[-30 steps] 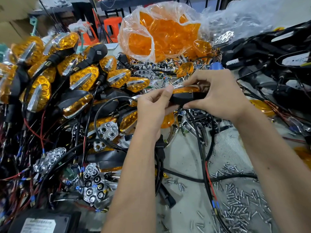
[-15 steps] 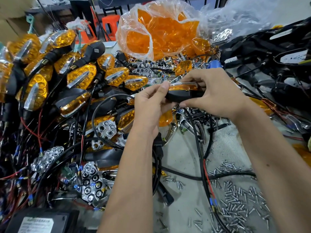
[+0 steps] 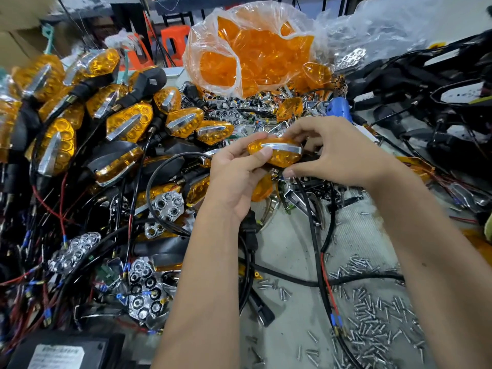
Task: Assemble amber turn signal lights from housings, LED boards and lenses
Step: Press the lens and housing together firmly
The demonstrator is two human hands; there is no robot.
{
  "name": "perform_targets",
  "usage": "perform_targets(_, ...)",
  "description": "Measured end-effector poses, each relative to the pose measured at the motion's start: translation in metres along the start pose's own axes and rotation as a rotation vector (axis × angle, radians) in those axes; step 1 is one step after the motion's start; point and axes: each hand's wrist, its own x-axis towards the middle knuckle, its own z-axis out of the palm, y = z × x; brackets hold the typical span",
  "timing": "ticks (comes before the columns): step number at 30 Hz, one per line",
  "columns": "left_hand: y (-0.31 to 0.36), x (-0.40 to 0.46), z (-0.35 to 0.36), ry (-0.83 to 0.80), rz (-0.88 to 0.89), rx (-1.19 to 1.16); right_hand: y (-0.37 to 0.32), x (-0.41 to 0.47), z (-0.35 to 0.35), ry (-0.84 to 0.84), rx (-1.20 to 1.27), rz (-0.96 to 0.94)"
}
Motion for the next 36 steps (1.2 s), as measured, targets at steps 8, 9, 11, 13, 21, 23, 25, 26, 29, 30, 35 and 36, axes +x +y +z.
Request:
perform_targets(8,0.002,-0.002,0.003,-0.067,0.031,-0.138,0.002,0.000,0.009,0.089,0.086,-0.041)
perform_targets(9,0.003,-0.002,0.004,-0.070,0.027,-0.141,0.003,0.000,0.009,0.106,0.084,-0.053)
perform_targets(11,0.003,-0.003,0.005,-0.070,0.005,-0.152,0.004,0.000,0.010,0.151,0.064,-0.078)
perform_targets(13,0.004,-0.003,0.006,-0.062,-0.024,-0.187,0.005,-0.001,0.011,0.173,0.046,-0.100)
perform_targets(21,0.010,-0.008,0.009,-0.067,-0.031,-0.314,0.003,0.001,0.013,0.234,-0.036,-0.164)
perform_targets(23,0.009,-0.008,0.009,-0.068,-0.024,-0.297,0.001,0.002,0.014,0.236,-0.084,-0.194)
perform_targets(25,0.008,-0.008,0.009,-0.076,-0.013,-0.268,0.000,0.002,0.014,0.223,-0.101,-0.207)
perform_targets(26,0.008,-0.008,0.009,-0.086,-0.005,-0.258,0.000,0.003,0.014,0.220,-0.105,-0.209)
perform_targets(29,0.008,-0.006,0.007,-0.107,0.011,-0.239,-0.001,0.004,0.015,0.216,-0.125,-0.235)
perform_targets(30,0.007,-0.005,0.007,-0.112,0.017,-0.223,-0.001,0.005,0.016,0.214,-0.131,-0.253)
perform_targets(35,-0.003,-0.002,0.007,-0.037,0.061,-0.008,-0.006,0.007,0.017,0.213,-0.231,-0.259)
perform_targets(36,-0.004,-0.001,0.008,-0.013,0.070,0.027,-0.008,0.007,0.015,0.207,-0.243,-0.253)
